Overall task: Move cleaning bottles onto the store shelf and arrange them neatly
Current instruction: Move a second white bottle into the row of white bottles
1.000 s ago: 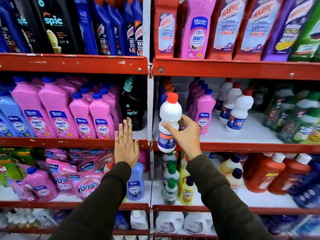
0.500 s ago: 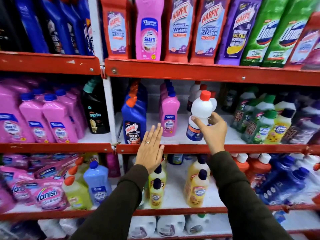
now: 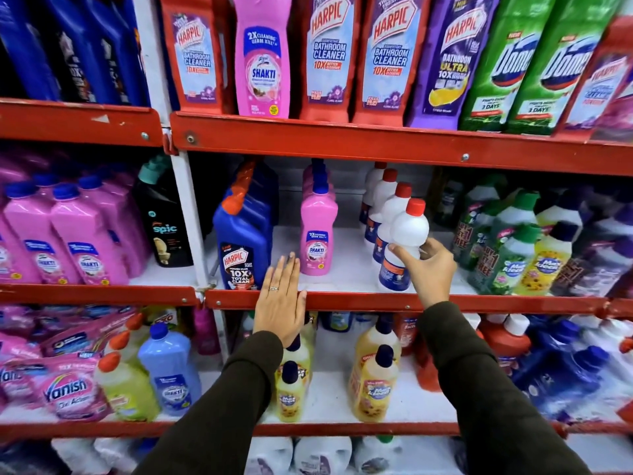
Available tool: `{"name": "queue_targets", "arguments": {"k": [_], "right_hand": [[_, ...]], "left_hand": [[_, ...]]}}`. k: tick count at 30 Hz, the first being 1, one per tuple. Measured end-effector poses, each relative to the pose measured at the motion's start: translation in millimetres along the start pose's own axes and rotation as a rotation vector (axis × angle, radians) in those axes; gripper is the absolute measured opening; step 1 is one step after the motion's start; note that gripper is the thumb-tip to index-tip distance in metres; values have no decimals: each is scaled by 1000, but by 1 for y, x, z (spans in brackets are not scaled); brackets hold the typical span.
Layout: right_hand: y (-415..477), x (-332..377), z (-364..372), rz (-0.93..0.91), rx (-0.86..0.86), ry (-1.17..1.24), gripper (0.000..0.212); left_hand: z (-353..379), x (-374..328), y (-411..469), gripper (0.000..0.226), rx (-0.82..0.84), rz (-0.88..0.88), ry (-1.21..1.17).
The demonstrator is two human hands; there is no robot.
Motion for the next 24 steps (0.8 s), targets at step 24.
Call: {"name": "queue_targets", "arguments": {"k": [24], "right_hand": [[-41,69,111,-249,160,-99,62]], "left_hand": [[-32,5,-3,67,-72,5,-200]]}}
Point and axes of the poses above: each hand's wrist, its own y-axis towards the middle knuckle, its own z-axis out of the palm, x = y × z, the point moved 5 cm from there along y, towards the middle knuckle, and after that the axes turned 7 degrees about x, right-handed, at the moved point
